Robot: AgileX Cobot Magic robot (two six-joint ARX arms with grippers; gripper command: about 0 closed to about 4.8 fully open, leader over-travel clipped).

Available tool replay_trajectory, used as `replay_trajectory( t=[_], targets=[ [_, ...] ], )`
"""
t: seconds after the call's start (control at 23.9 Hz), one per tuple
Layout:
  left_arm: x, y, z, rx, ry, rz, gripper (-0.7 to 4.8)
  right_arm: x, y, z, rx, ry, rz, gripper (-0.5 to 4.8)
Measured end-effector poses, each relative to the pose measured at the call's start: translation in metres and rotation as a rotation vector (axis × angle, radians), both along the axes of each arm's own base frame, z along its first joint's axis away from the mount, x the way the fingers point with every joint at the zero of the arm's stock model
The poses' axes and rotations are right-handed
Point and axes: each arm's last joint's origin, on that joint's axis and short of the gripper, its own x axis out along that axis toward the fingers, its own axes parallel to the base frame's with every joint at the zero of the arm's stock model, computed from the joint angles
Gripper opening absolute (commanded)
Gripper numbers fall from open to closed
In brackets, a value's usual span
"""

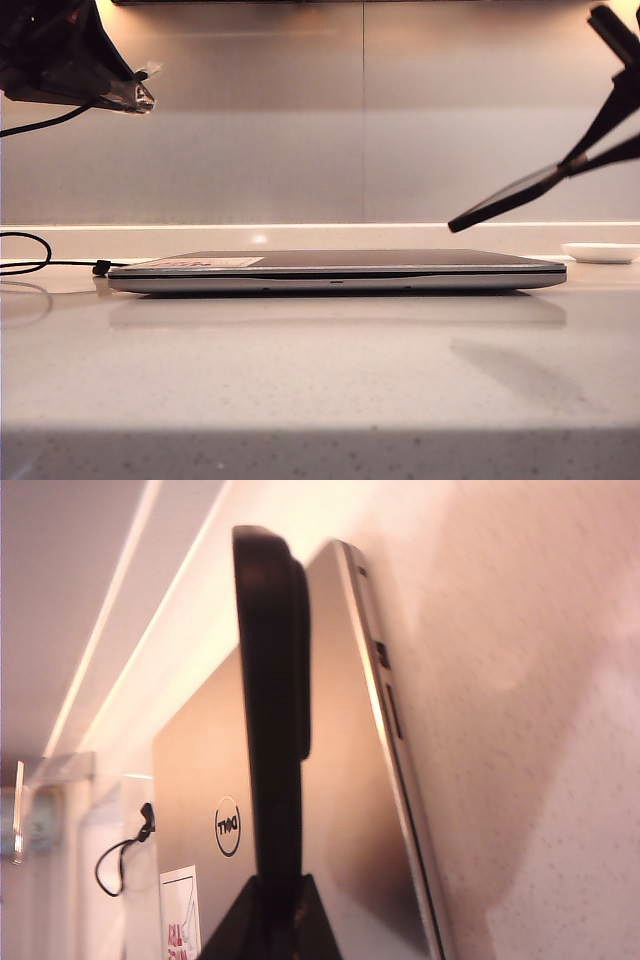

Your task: Pick up the charging cable and the phone, plug the charging cable into the charging port on the phone, and finally place them back on the table.

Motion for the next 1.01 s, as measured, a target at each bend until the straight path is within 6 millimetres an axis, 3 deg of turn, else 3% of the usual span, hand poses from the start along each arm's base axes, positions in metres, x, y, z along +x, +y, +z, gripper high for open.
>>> replay_trajectory(
  t=[0.29, 0.54, 0.8, 1.01],
  targets=[
    [0.000, 0.000, 0.000, 0.000, 0.000, 0.000, -0.06, -0.004, -0.002, 0.035, -0.197, 0.023, 0.056, -0.09],
    [0.000, 0.000, 0.000, 0.000, -0.001, 0.000, -0.06, -0.025, 0.008, 0.068, -0.510, 0.150, 0.159, -0.09],
    [0.000, 0.000, 0.000, 0.000, 0.000, 0.000, -0.06, -0.042, 0.032, 0.078, -0.748, 0.219, 0.261, -0.09],
    [0.000, 0.000, 0.000, 0.000, 0.000, 0.000, -0.06, -0.051, 0.045, 0.071, -0.864, 0.305, 0.335, -0.09]
  ],
)
